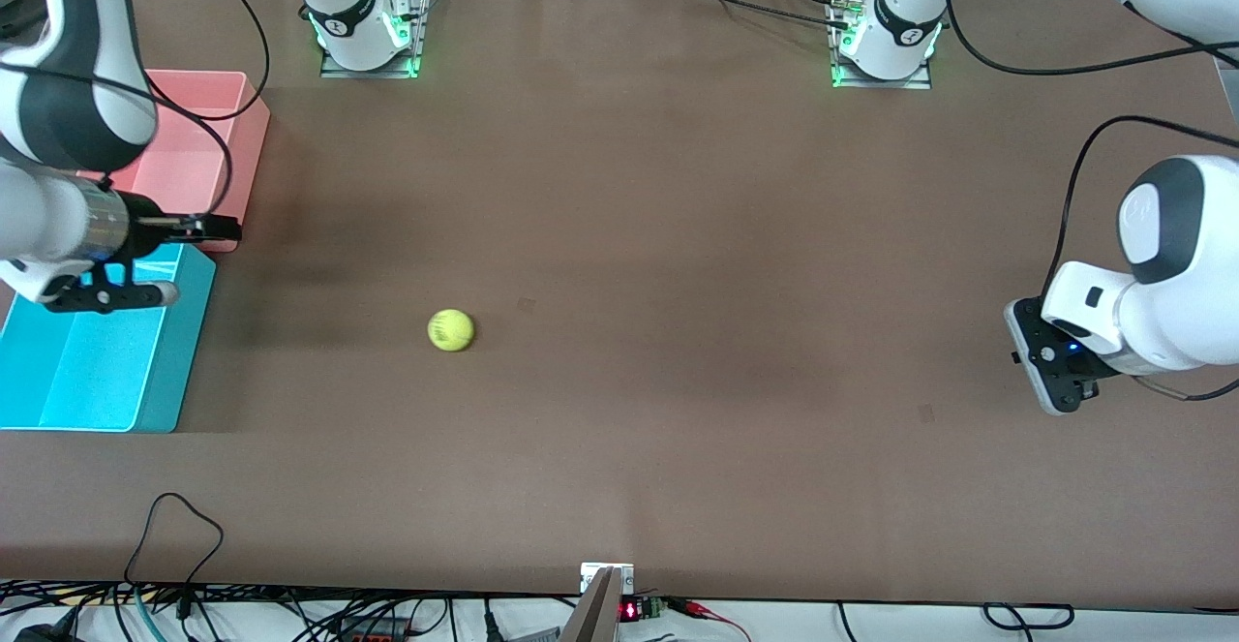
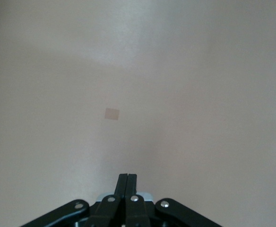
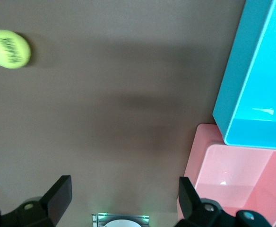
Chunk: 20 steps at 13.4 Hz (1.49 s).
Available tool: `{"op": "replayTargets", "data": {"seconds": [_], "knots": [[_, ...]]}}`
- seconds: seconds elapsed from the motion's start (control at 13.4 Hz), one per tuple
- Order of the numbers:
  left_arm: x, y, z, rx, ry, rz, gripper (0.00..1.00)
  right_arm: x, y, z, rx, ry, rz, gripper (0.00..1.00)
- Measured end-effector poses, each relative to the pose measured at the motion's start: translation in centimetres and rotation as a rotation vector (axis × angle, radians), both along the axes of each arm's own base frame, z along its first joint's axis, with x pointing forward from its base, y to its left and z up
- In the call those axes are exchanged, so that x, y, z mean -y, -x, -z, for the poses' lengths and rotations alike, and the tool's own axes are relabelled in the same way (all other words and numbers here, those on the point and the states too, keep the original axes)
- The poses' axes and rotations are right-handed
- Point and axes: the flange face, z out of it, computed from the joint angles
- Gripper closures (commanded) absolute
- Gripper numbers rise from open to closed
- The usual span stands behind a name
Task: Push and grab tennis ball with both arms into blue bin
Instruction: 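Reach the right gripper to the rolling ball while the left gripper withdraws, then close the right gripper around the tennis ball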
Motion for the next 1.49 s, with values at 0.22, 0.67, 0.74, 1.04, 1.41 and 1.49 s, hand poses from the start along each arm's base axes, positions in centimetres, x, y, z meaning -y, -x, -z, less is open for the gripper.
{"op": "replayTargets", "data": {"seconds": [0.22, 0.67, 0.74, 1.04, 1.41, 1.49], "knots": [[0.7, 0.8, -2.8, 0.013, -0.016, -0.180, 0.00, -0.9, -0.2, 3.6, 0.002, -0.001, -0.018, 0.00], [3.3, 2.3, -7.6, 0.073, -0.024, -0.630, 0.00, -4.3, 0.5, 8.6, -0.018, -0.037, -0.239, 0.00], [3.6, 2.6, -8.5, 0.087, -0.023, -0.721, 0.00, -4.0, 0.6, 9.7, -0.009, -0.050, -0.275, 0.00], [5.0, 3.6, -11.2, 0.143, -0.045, -0.955, 0.00, -2.3, 1.4, 13.5, 0.022, -0.098, -0.448, 0.00], [0.0, 6.4, -13.6, 0.067, -0.022, -1.173, 0.00, 2.2, 0.9, 15.3, 0.059, -0.191, -0.882, 0.00], [-0.6, 7.4, -13.8, 0.054, -0.027, -1.195, 0.00, 3.3, 1.3, 16.0, 0.053, -0.216, -0.949, 0.00]]}}
